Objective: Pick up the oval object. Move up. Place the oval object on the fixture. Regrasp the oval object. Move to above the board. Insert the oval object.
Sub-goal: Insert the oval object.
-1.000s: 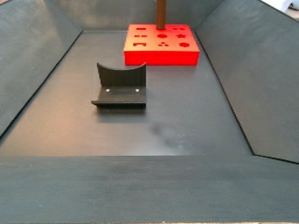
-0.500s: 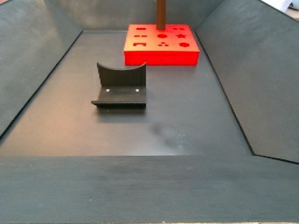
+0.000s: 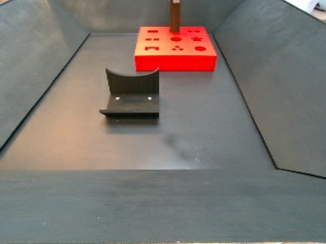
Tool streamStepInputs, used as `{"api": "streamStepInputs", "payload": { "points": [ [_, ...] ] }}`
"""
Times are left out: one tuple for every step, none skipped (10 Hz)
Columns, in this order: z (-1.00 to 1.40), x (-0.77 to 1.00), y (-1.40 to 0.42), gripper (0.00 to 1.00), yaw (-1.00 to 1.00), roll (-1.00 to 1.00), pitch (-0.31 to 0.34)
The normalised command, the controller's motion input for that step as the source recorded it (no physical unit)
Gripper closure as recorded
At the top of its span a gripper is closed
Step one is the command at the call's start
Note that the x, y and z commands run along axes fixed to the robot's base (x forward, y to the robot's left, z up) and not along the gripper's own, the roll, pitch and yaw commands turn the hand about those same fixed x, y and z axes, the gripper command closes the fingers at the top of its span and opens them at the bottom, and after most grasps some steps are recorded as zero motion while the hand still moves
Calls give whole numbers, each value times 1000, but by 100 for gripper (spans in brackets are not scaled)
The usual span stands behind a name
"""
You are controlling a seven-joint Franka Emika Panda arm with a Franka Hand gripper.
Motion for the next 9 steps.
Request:
{"api": "streamStepInputs", "payload": {
  "points": [
    [-497, 0, 0, 100, 0, 0, -54],
    [-497, 0, 0, 100, 0, 0, -73],
    [-509, 0, 0, 100, 0, 0, -91],
    [-517, 0, 0, 100, 0, 0, -107],
    [-511, 0, 0, 100, 0, 0, -103],
    [-486, 0, 0, 100, 0, 0, -107],
    [0, 0, 6, 100, 0, -57, -31],
    [0, -9, 97, 100, 0, -111, -37],
    [0, 0, 0, 100, 0, 0, 0]
  ]
}}
